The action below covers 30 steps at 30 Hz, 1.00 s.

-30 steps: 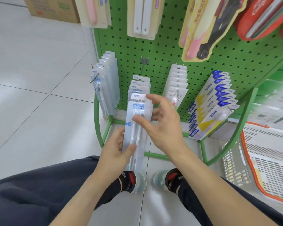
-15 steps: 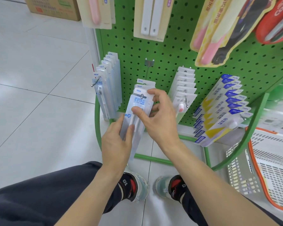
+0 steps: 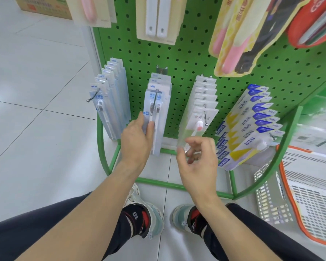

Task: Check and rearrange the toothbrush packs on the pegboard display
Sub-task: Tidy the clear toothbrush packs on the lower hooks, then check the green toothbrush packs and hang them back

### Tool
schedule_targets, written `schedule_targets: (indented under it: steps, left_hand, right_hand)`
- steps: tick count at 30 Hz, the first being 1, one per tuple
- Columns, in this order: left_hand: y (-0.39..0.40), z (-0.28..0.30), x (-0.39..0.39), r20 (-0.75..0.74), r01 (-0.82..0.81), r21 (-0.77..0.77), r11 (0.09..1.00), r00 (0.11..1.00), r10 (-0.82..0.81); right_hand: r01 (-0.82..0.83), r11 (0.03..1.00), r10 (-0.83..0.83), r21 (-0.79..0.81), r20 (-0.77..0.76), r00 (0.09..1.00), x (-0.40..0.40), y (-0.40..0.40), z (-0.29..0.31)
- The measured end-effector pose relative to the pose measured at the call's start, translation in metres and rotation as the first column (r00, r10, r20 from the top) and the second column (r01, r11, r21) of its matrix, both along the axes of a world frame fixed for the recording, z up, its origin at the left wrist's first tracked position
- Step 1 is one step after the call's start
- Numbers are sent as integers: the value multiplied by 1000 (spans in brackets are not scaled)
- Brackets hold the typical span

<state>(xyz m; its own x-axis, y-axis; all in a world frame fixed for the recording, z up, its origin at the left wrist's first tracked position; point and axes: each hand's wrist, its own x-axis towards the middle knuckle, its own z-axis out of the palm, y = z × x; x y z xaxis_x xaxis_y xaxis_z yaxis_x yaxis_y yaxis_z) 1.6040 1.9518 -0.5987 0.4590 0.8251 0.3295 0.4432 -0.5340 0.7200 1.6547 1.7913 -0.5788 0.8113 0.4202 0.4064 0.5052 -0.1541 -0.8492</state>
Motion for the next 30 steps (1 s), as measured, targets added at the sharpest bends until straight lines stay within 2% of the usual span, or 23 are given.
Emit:
schedule_targets:
  steps: [3,5,8,14,18,20,25,30]
  left_hand:
    - [6,2,12,13,-19,-24,1000,1000,20]
    - [9,4,17,6,-11,-29,1000,1000,12]
    - [13,6,20,11,0,-13,1000,1000,1]
    - [12,4,20,-118,-54,-59,997,992,47]
    - [-21,7,3,41,-102,-123,987,993,108]
    - [-46,10,-7,120,-56,-149,987,990,74]
    - [-89,10,-25,191,190,-438,878,975,-116]
    - [-106,14,-39,205,425,-475,771,905,-373]
  right_hand:
    - [180,981,-165,76,-170,972,16,2,-6]
    - [242,970,-235,27,-163,958,27,8,-9]
    - [227,973,-231,-46,-148,962,33,21,-14]
    - [299,953,-290,41,-148,946,40,35,-19]
    - [289,956,-283,39,-123,951,36,29,-20]
    - [278,960,-274,25,-103,956,33,21,-21]
    - [298,954,-291,25,-148,945,18,5,-20]
    - [277,960,-264,24,-240,934,-2,-5,-10]
